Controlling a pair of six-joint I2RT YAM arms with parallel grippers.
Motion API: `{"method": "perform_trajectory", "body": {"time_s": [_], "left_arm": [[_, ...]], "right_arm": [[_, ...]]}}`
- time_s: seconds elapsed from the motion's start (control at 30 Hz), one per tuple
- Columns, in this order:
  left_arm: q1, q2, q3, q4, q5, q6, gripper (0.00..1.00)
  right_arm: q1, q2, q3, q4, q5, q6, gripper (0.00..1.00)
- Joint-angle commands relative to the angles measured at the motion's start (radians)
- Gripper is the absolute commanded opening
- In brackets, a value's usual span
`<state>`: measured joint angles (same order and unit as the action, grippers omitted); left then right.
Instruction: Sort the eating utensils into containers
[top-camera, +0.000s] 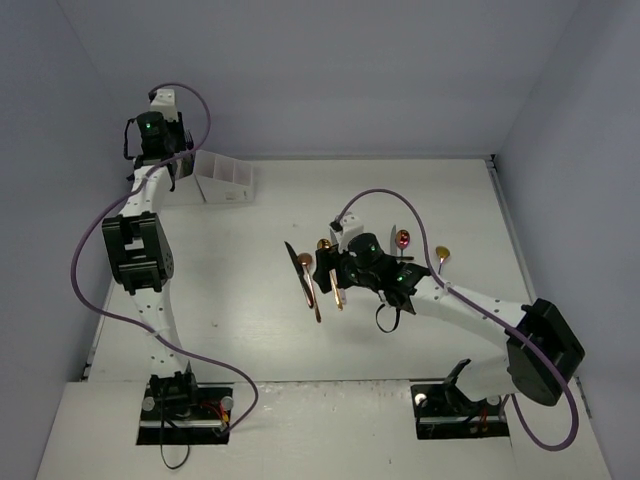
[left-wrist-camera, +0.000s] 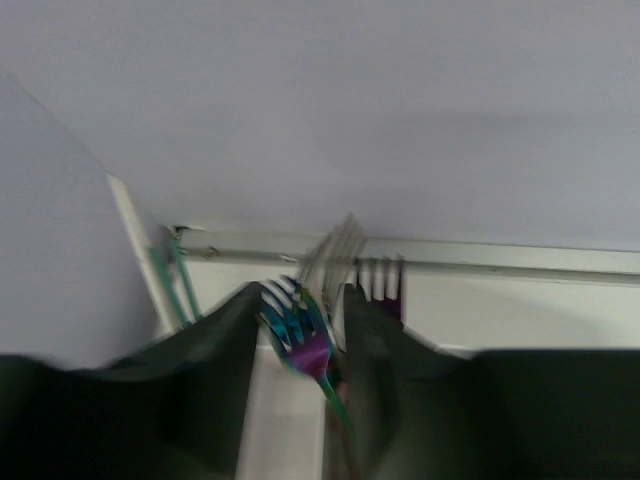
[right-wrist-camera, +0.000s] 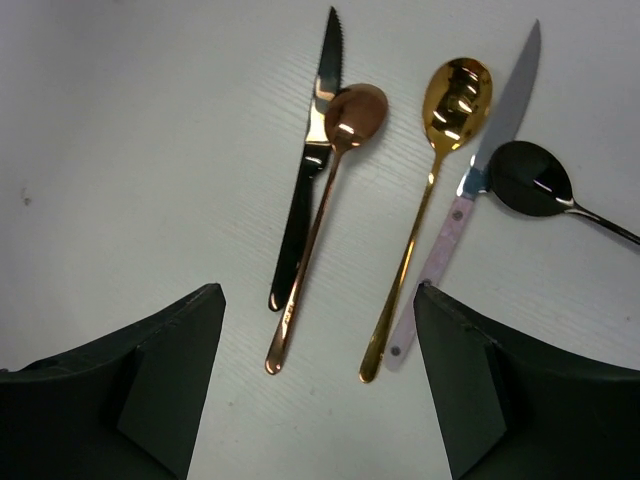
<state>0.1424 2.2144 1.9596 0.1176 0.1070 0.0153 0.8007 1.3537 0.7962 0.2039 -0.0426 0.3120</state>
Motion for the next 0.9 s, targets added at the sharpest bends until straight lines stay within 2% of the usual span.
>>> {"method": "perform_trajectory", "body": {"time_s": [0.0, 0.1, 0.3, 0.47, 0.57, 0.67, 0.73, 0.87], "left_arm": [[-0.014, -0.144, -0.022, 0.085, 0.022, -0.033, 0.46], [-0.027, -0.219, -0.065, 0.084, 0.009, -0.052, 0.62], [-0.076, -0.482, -0.25, 0.078, -0.079, -0.131, 0.79], [-0.167, -0.755, -0.42, -0.057, -0.184, -0.205, 0.84], [-0.212, -0.892, -0.475, -0.266, -0.161, -0.295, 0.84], [-0.249, -0.993, -0.549, -0.353, -0.105, -0.34, 0.84], [-0.305, -1.114, -0.716, -0.411, -0.074, -0.4, 0.84], [-0.439, -1.249, -0.893, -0.468, -0.096, -0.531, 0.84]], "right_arm": [[-0.009, 0.036, -0.007, -0.023, 0.15, 0.067, 0.72], [-0.009, 0.051, -0.019, -0.03, 0.187, 0.104, 0.66], [-0.01, 0.09, -0.025, -0.039, 0.204, 0.154, 0.52], [-0.008, 0.113, -0.029, -0.06, 0.216, 0.194, 0.45], [-0.007, 0.128, -0.031, -0.07, 0.215, 0.21, 0.43], [-0.003, 0.133, -0.032, -0.075, 0.218, 0.219, 0.43], [-0.005, 0.133, -0.027, -0.076, 0.228, 0.222, 0.43], [-0.008, 0.118, -0.01, -0.089, 0.268, 0.215, 0.43]]}}
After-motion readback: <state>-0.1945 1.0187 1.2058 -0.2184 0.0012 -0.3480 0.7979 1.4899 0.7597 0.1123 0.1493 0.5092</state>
